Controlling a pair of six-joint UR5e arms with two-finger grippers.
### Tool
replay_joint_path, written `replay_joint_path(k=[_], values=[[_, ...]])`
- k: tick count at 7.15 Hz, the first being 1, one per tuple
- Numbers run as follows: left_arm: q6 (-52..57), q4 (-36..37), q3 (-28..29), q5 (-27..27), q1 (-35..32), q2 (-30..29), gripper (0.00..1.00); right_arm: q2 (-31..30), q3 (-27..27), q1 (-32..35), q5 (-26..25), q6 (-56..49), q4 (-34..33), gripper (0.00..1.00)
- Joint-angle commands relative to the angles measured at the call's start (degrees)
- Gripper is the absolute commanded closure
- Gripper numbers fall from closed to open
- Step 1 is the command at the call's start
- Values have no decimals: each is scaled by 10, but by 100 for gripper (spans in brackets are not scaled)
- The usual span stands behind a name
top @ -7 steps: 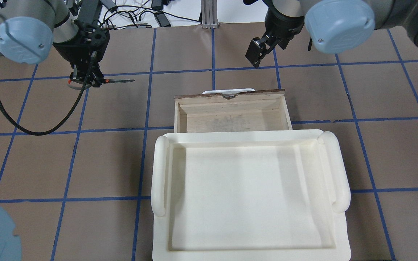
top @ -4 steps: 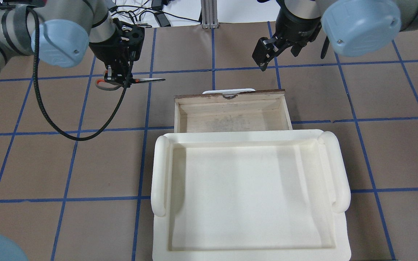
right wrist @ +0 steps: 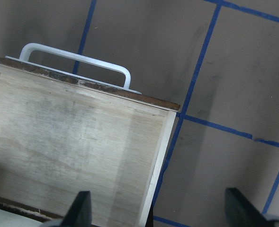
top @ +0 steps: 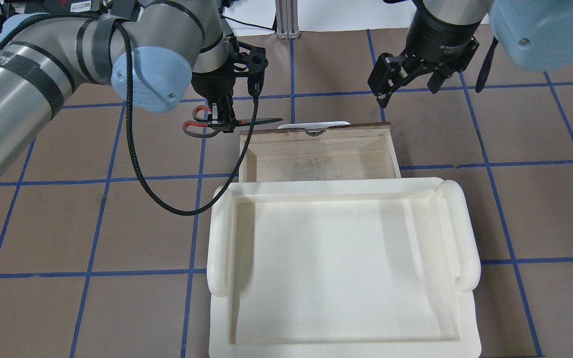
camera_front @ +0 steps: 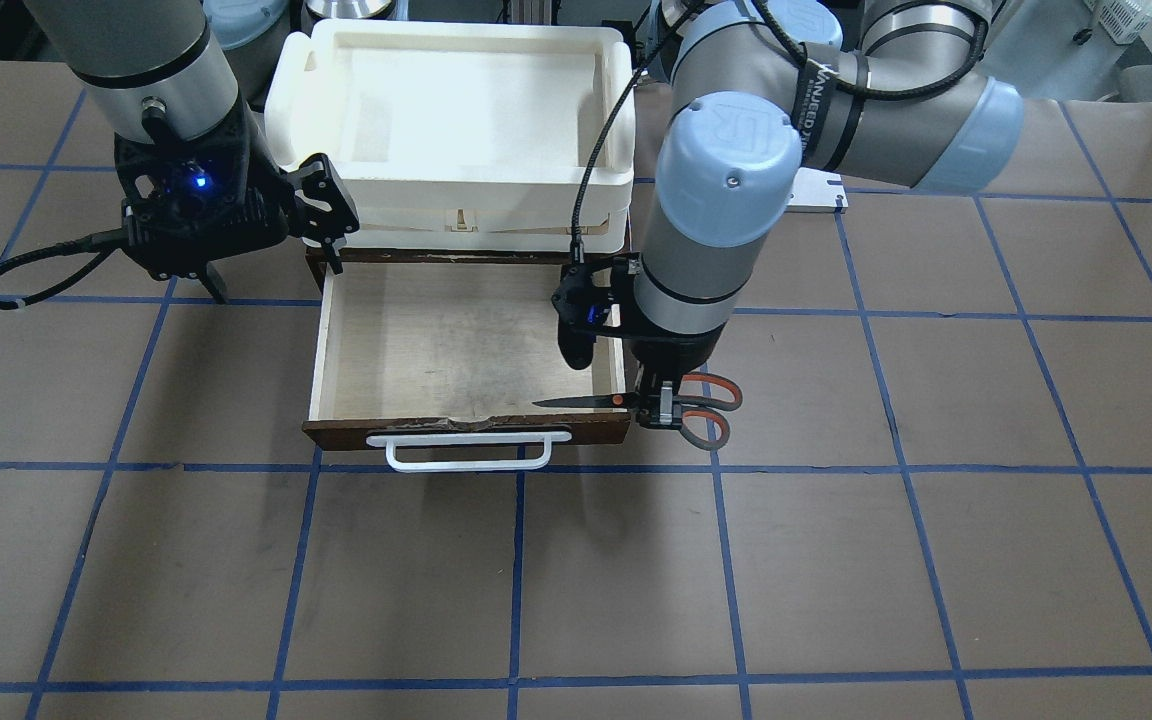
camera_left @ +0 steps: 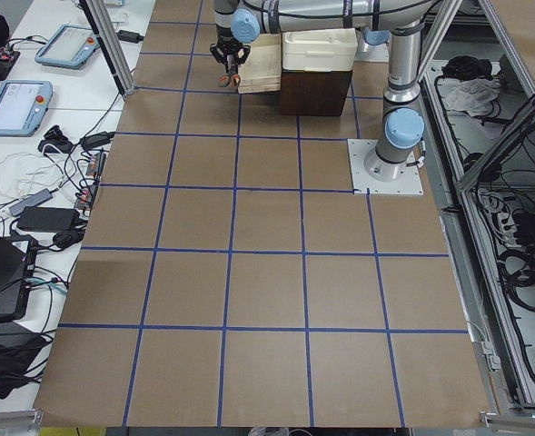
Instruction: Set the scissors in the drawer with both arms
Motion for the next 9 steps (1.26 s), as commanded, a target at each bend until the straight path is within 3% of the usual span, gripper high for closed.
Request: replay_joint_path(k=[1, 5, 9], values=[[-46, 0, 0, 3, -56, -3, 100, -7, 3, -8, -1, 24, 16, 0], [-85, 6, -37, 0, -118, -5, 100, -11, 12, -11, -18, 84, 18, 0], [-114, 10, -49, -3, -125, -10, 100, -12, 12, -11, -31, 109, 24, 0]])
